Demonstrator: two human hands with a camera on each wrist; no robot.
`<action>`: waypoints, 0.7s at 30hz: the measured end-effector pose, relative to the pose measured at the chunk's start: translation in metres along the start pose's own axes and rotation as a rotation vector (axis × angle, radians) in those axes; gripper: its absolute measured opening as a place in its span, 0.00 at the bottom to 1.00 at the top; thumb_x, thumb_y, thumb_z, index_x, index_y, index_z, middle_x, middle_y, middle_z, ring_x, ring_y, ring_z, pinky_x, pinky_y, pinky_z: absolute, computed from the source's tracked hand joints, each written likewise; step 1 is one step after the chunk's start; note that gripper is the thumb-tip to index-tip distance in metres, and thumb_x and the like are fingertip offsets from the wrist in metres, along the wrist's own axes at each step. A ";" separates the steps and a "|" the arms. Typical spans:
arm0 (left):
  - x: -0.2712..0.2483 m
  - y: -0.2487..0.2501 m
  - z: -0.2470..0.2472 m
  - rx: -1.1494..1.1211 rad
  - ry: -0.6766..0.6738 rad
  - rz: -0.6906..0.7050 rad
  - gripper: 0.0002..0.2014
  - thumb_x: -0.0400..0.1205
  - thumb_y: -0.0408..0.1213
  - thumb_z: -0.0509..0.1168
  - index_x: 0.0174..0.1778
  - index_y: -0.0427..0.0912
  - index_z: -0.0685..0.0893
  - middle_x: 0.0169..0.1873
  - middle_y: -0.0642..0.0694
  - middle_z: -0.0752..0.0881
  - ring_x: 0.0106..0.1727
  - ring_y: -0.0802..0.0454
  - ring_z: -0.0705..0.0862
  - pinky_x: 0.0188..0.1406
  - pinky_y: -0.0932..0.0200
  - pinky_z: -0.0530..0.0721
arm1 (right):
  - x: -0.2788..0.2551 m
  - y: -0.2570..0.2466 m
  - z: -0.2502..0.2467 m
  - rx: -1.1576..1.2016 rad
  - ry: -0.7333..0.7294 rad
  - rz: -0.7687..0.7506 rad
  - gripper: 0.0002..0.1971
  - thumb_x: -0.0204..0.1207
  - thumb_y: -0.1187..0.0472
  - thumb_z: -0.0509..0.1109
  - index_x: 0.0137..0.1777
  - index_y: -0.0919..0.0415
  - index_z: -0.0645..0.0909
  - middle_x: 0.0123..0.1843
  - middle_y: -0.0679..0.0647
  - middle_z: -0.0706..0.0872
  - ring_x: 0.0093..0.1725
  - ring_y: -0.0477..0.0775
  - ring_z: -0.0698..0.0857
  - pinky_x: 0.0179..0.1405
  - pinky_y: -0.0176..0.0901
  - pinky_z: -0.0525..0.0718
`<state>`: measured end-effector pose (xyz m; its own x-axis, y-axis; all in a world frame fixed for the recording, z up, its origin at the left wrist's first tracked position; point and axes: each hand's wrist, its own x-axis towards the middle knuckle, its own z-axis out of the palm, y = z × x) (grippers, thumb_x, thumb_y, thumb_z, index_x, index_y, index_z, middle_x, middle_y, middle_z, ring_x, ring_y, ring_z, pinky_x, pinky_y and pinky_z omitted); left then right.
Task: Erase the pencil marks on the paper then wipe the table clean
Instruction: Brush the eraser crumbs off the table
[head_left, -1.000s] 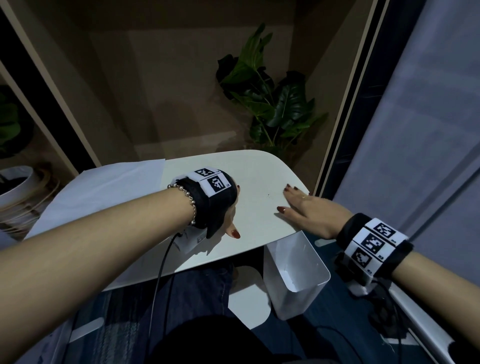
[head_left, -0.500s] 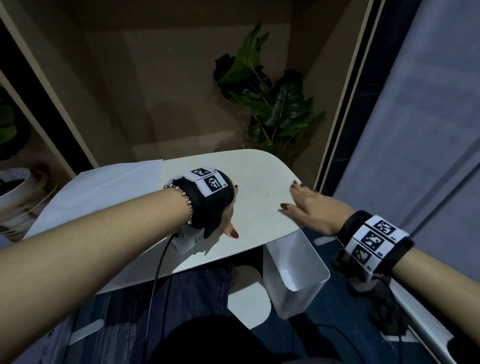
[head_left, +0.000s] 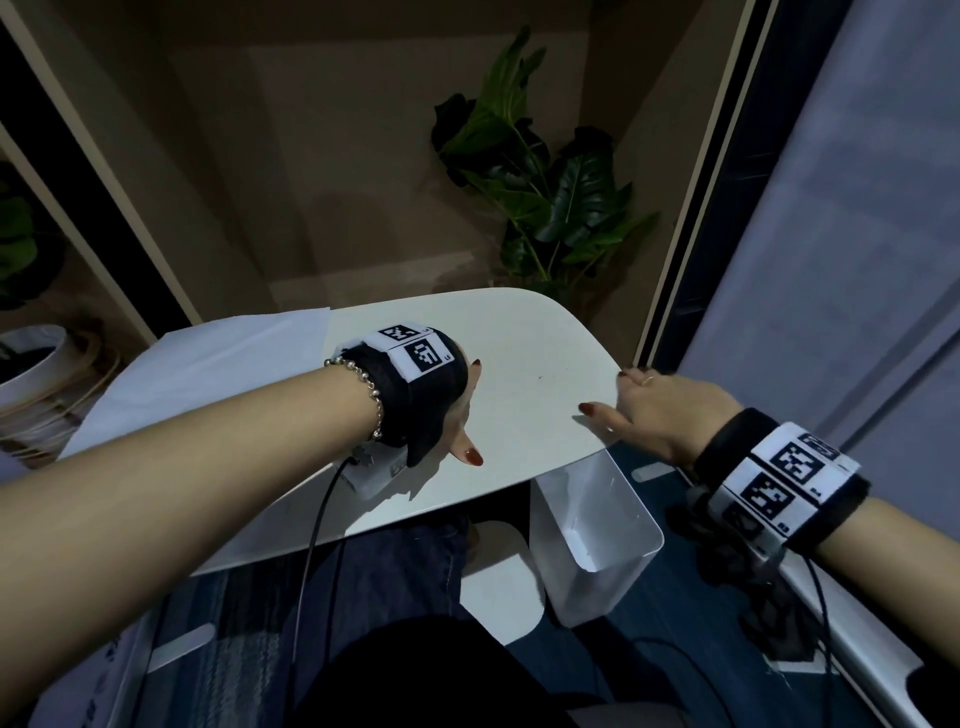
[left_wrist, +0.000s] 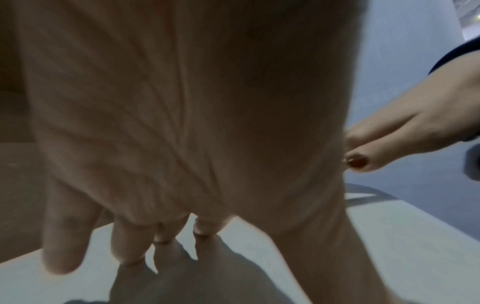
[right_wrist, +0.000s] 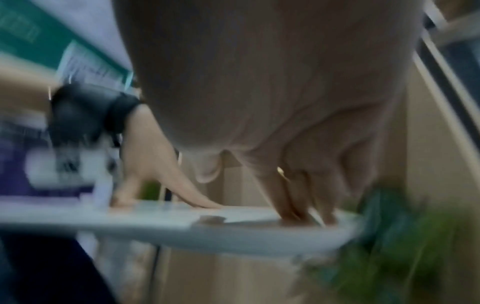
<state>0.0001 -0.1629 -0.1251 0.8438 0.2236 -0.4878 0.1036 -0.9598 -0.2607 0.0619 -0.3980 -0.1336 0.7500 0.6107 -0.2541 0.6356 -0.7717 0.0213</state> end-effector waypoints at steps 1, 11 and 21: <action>0.007 -0.003 0.005 -0.001 0.004 -0.010 0.63 0.66 0.63 0.77 0.87 0.41 0.46 0.85 0.34 0.53 0.84 0.32 0.56 0.80 0.35 0.60 | -0.001 0.000 0.000 -0.026 0.012 0.008 0.57 0.64 0.22 0.27 0.82 0.59 0.64 0.83 0.60 0.68 0.78 0.62 0.72 0.74 0.61 0.74; 0.014 -0.008 0.021 -0.042 0.060 0.033 0.65 0.67 0.65 0.76 0.86 0.41 0.39 0.85 0.33 0.50 0.85 0.32 0.52 0.81 0.34 0.55 | -0.028 -0.033 0.001 -0.013 -0.094 -0.154 0.42 0.80 0.29 0.39 0.88 0.54 0.49 0.89 0.49 0.51 0.87 0.55 0.58 0.84 0.54 0.62; 0.009 -0.005 0.022 0.024 0.039 0.006 0.65 0.70 0.69 0.70 0.85 0.40 0.34 0.84 0.31 0.37 0.85 0.30 0.44 0.80 0.33 0.50 | -0.048 -0.055 -0.003 0.090 -0.170 -0.422 0.36 0.84 0.35 0.44 0.89 0.48 0.43 0.89 0.43 0.42 0.87 0.43 0.42 0.87 0.44 0.45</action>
<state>-0.0045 -0.1526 -0.1471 0.8643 0.2110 -0.4565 0.0864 -0.9566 -0.2784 -0.0089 -0.3843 -0.1201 0.3841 0.8426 -0.3775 0.8545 -0.4792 -0.2003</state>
